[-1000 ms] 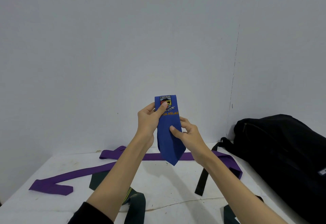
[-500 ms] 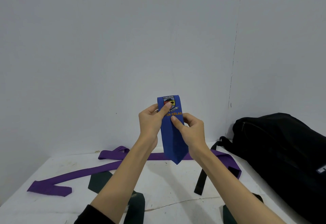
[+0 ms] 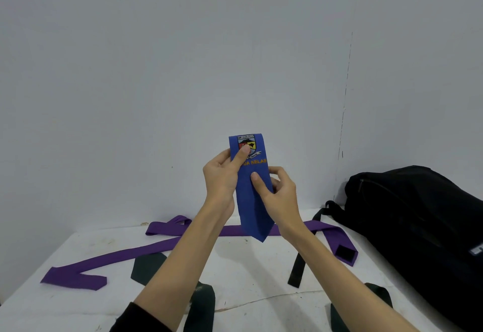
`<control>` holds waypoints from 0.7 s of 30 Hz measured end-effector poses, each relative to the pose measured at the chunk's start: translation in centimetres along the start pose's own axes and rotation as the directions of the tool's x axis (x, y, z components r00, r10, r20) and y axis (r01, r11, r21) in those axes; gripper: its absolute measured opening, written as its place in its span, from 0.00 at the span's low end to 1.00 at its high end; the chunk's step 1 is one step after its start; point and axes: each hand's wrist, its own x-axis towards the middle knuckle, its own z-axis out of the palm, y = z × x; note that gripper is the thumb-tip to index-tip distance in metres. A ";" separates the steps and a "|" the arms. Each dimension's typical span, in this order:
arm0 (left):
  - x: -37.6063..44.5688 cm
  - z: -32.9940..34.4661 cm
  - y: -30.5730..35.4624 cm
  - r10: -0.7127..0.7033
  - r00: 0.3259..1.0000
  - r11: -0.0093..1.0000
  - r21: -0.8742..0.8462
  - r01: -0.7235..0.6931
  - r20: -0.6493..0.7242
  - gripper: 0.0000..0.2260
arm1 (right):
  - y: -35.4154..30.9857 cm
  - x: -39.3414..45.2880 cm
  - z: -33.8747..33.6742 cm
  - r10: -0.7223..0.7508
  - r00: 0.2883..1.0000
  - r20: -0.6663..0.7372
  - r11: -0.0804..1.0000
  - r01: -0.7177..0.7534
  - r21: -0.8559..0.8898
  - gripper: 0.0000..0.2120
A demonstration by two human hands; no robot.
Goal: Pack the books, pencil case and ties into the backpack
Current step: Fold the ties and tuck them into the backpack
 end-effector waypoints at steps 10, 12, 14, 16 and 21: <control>0.1 0.2 0.8 0.041 0.997 0.999 -0.017 -0.042 -0.058 0.02 | 2.1 -0.7 -0.5 -0.095 0.972 0.215 0.935 0.161 -0.314 0.09; 0.0 0.2 0.5 0.037 0.997 0.999 -0.013 -0.038 -0.068 0.02 | 2.6 -1.1 -0.5 -0.078 0.972 0.222 0.924 0.155 -0.351 0.09; 0.0 0.3 0.3 0.024 0.996 0.999 -0.023 -0.027 -0.088 0.02 | 2.7 -1.2 -0.5 -0.075 0.976 0.205 0.916 0.149 -0.373 0.10; 0.1 0.3 0.2 0.012 0.995 0.999 -0.030 -0.015 -0.102 0.02 | 2.7 -1.1 -0.5 -0.076 0.979 0.190 0.908 0.147 -0.393 0.11; 0.3 -0.2 0.9 0.017 0.997 1.000 -0.003 -0.017 -0.076 0.03 | 1.8 -0.9 -1.6 -0.008 0.976 0.216 0.938 0.082 -0.336 0.15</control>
